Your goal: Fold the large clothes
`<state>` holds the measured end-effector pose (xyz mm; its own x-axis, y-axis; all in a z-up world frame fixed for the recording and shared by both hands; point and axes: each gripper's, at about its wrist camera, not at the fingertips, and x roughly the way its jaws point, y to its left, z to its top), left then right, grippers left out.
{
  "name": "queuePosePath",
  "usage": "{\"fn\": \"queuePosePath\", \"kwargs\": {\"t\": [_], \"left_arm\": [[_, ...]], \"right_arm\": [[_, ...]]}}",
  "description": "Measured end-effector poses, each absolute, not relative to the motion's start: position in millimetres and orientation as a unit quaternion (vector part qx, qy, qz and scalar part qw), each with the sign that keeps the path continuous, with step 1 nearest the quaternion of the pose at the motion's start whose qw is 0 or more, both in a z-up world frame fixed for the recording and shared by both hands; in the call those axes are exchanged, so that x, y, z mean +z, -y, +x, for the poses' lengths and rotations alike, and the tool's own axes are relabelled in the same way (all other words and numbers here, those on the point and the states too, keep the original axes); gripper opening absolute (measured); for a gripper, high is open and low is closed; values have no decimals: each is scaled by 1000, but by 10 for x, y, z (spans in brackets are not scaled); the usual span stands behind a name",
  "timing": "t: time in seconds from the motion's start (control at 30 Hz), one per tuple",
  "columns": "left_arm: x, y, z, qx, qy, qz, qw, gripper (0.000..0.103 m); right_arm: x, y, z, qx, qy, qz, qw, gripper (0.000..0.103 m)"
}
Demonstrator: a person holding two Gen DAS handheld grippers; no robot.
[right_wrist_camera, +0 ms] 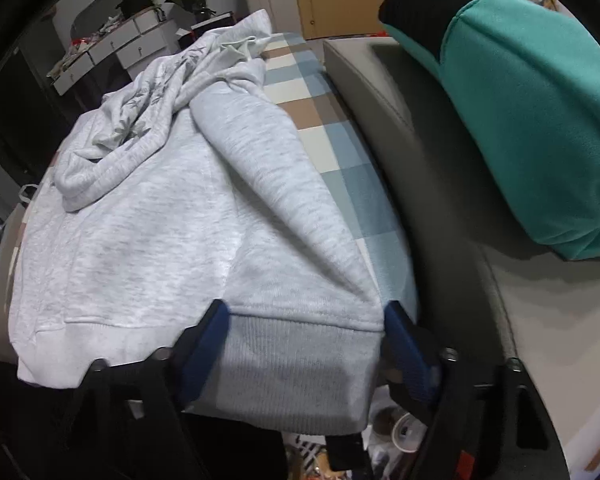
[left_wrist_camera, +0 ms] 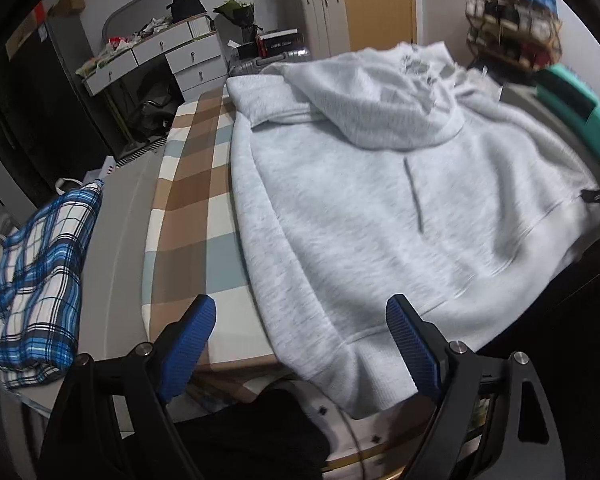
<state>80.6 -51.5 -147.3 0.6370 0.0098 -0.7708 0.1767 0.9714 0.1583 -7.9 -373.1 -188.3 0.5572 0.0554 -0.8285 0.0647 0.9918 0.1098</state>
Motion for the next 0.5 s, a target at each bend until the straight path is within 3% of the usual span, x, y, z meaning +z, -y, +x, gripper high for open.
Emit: {"fn": "queuePosePath", "kwargs": {"t": [0.03, 0.07, 0.13, 0.27, 0.5], "left_arm": [[-1515, 530, 825, -40, -427, 114, 896, 85], [-1565, 539, 851, -36, -432, 116, 894, 85], [-1638, 526, 860, -28, -440, 113, 890, 85], [-1687, 430, 853, -1, -453, 111, 884, 85], [-1720, 215, 716, 17, -470, 95, 877, 85]], "right_arm": [[-1883, 3685, -96, 0, -472, 42, 881, 53], [-1892, 3612, -137, 2, -475, -4, 880, 45], [-1907, 3504, -182, 2, -475, -58, 878, 39], [-1911, 3412, -211, -21, -480, -127, 868, 38], [-1853, 3559, -255, -68, -492, -91, 863, 36]]}}
